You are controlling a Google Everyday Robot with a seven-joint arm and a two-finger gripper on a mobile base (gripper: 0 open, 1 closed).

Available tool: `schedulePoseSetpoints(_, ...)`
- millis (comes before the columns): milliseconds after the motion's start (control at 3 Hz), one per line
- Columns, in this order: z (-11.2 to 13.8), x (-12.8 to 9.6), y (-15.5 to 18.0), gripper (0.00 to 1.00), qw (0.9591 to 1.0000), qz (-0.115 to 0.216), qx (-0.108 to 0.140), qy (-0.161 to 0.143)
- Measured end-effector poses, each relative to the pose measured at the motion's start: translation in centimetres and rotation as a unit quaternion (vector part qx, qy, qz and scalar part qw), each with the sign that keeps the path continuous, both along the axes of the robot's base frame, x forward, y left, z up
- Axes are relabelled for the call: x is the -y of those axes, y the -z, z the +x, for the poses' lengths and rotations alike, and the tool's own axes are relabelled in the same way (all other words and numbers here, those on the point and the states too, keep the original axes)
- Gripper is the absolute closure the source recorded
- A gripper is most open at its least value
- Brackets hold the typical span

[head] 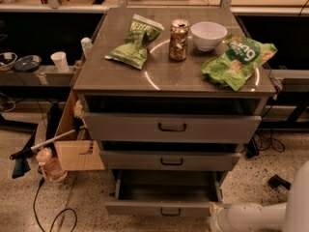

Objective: Open bottom drawer

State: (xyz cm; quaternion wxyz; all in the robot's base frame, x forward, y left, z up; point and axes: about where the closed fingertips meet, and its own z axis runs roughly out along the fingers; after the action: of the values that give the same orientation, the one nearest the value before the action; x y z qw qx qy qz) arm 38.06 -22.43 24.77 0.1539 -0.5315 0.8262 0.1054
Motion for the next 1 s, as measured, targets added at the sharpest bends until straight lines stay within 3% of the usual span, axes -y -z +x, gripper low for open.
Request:
schedulePoseSetpoints(333, -5.05, -1.18, -0.04, 0.0, 0.9997, 0.009, -0.019, -0.011)
schedulePoseSetpoints(1000, -5.51, -1.34, 0.17, 0.0, 0.9995, 0.012, -0.024, -0.016)
